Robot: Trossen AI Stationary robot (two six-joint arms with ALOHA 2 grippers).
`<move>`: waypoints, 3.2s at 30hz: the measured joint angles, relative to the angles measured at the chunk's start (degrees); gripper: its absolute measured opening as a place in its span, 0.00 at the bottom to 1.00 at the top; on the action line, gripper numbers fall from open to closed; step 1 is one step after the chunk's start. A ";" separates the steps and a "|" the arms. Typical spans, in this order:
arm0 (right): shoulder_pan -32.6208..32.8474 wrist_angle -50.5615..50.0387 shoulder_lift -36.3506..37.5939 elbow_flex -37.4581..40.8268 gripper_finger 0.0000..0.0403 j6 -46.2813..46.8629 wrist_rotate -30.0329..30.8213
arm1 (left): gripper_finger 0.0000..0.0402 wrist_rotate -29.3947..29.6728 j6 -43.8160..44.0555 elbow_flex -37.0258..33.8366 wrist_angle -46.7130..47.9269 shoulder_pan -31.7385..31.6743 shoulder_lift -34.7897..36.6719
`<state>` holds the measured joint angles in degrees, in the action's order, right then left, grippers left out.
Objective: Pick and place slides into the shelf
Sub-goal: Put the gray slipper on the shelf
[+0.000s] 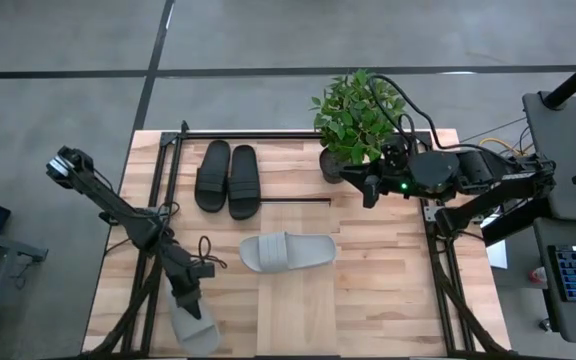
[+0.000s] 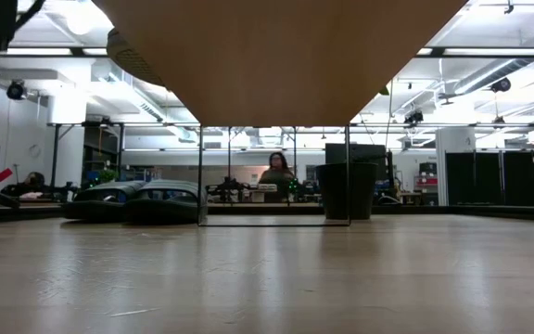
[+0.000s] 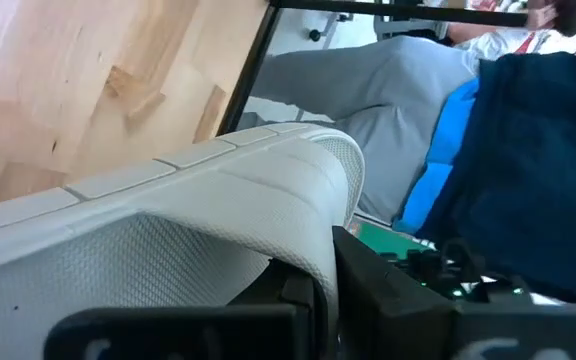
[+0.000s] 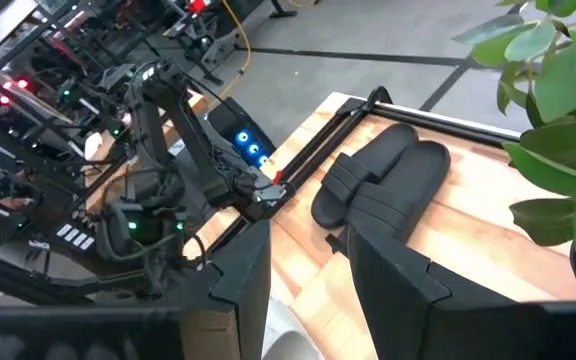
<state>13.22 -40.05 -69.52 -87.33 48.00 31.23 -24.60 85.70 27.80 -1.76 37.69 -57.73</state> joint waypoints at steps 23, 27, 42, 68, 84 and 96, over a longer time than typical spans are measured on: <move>-3.27 -0.10 -0.02 0.56 0.32 4.84 -3.38 | 0.00 5.15 -25.84 32.73 42.57 -6.17 -2.65; -4.80 -0.15 -0.02 1.60 0.32 6.89 -6.49 | 0.00 5.05 -31.46 39.46 49.29 -7.52 -6.42; -7.27 3.75 -6.58 3.41 0.32 10.44 -18.63 | 0.00 5.28 -56.09 69.38 79.97 -11.85 -23.27; -8.41 14.99 -9.93 3.30 0.51 9.02 -25.65 | 0.00 6.21 -80.73 84.81 91.80 -13.80 -34.80; -9.04 23.67 -15.41 2.34 0.65 10.30 -33.52 | 0.00 7.10 -83.33 89.18 91.77 -16.18 -35.21; -9.35 22.86 -24.38 -7.53 0.64 8.95 -39.63 | 0.00 3.79 -88.19 92.61 91.77 -16.74 -41.17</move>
<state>3.87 -17.20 -93.90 -94.86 56.95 -8.39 -20.81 -2.50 120.41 90.02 20.95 -98.90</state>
